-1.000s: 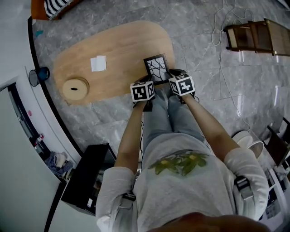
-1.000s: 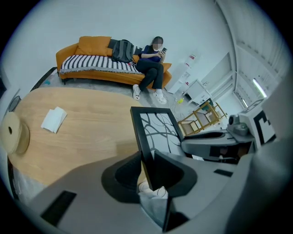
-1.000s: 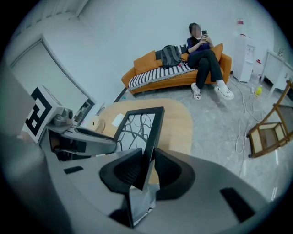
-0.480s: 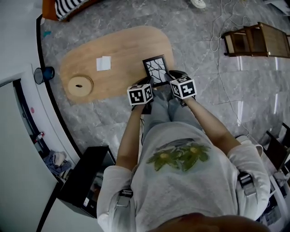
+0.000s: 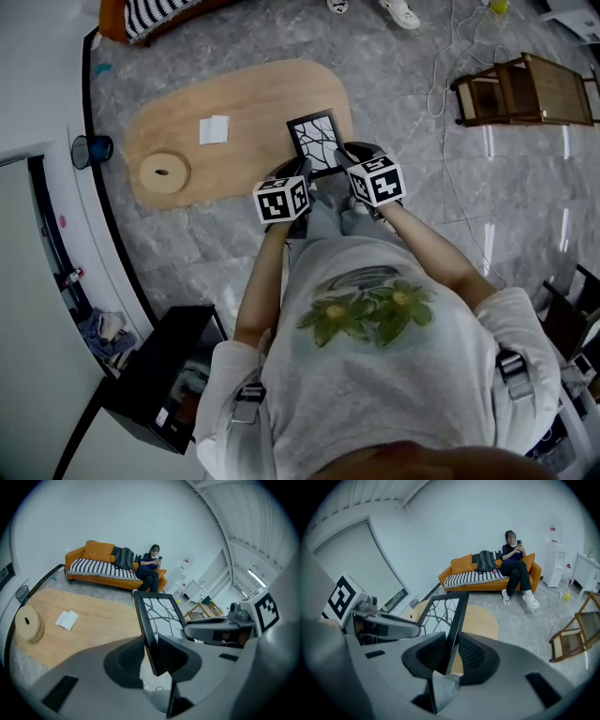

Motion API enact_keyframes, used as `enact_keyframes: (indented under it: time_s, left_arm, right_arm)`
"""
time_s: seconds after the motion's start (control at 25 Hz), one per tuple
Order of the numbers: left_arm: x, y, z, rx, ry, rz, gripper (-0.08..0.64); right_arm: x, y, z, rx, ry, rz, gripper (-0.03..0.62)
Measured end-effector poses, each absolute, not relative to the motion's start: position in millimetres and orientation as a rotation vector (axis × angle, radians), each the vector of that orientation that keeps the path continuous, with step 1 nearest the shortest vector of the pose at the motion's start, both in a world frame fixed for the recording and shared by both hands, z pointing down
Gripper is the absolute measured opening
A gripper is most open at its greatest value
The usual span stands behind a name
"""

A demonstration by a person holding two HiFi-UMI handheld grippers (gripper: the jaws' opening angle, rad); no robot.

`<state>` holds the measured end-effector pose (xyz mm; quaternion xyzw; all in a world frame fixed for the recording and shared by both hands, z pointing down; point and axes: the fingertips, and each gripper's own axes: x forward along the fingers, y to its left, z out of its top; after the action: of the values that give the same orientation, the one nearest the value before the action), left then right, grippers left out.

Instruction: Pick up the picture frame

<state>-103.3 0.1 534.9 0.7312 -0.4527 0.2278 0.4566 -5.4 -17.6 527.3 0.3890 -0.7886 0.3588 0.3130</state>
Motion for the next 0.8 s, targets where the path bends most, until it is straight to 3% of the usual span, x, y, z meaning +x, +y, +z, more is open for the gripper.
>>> enact_keyframes:
  time_s: [0.8]
  left_arm:
    - [-102,0,468,1.891,-1.280,0.501,0.098]
  right_arm:
    - [-4,-21,459,1.074,-2.214,0.808,0.092]
